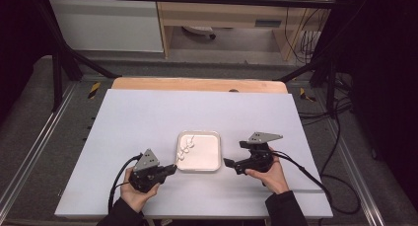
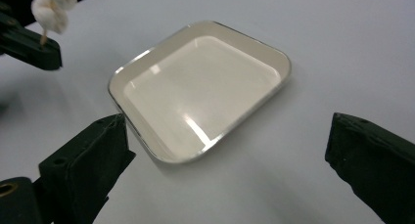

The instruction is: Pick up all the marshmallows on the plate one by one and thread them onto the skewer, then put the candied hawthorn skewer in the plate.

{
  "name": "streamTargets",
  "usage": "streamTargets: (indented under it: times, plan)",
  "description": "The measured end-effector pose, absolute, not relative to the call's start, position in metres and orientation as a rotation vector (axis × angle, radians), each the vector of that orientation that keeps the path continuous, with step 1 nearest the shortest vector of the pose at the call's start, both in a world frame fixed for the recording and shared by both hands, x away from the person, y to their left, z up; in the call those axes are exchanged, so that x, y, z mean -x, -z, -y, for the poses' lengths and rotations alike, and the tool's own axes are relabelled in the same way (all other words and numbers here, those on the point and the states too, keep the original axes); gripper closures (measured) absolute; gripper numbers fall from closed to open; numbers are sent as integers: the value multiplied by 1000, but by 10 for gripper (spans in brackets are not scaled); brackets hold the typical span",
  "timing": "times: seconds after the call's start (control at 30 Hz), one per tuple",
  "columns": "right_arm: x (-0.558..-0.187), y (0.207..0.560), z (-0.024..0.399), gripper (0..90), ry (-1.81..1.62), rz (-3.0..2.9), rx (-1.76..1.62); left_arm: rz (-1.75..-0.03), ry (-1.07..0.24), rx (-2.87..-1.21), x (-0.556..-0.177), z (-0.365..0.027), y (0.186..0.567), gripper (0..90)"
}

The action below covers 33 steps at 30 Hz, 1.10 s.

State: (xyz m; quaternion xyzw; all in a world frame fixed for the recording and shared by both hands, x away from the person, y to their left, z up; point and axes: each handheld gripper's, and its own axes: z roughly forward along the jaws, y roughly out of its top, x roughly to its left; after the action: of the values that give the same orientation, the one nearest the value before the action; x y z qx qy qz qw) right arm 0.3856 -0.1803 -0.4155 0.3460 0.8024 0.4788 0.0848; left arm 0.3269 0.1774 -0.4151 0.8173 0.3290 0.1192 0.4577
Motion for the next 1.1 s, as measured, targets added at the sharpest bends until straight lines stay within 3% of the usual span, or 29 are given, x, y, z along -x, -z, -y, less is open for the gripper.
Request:
streamTargets:
  times: [0.53,1.1]
  plan:
    - [-371,439,231,7,-1312,-2358,-1121,-879,-283,-2047,-347,-178,398,884]
    - [-362,446,256,7,-1285,-2324,-1163,-930,-234,-2145,-382,-144,400,883]
